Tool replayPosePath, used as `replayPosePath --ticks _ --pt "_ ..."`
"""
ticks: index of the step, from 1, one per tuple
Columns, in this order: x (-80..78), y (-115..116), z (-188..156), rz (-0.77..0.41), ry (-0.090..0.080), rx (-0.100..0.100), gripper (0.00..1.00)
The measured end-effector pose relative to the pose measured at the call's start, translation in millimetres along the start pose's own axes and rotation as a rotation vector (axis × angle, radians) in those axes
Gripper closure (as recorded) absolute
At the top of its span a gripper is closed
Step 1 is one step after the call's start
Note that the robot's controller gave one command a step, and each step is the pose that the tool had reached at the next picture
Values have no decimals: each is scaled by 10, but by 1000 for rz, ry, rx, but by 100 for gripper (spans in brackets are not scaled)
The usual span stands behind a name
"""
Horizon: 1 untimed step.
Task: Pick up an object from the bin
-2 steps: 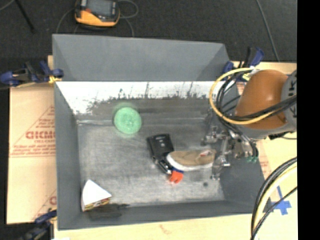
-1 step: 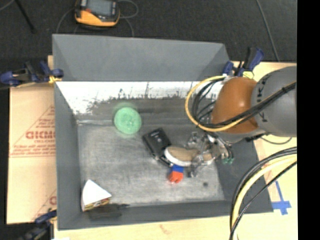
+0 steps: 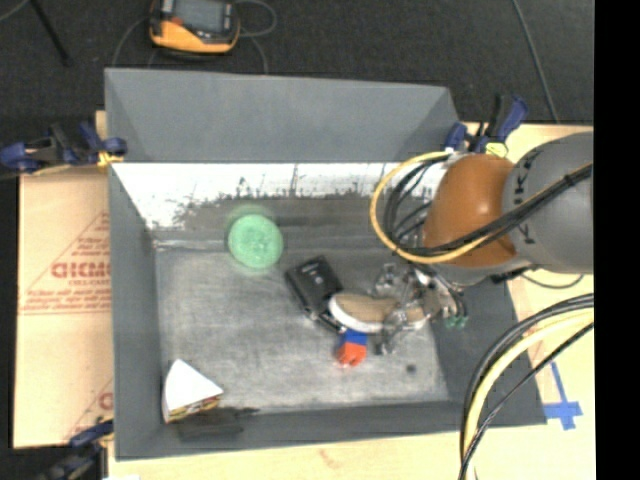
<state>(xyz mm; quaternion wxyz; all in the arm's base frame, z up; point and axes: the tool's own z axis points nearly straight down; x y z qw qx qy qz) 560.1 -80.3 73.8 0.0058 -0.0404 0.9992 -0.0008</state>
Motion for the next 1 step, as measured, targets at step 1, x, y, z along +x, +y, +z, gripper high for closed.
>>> replayPosePath --ticks 1 --pt "4 84 -1274 34 9 -1 100"
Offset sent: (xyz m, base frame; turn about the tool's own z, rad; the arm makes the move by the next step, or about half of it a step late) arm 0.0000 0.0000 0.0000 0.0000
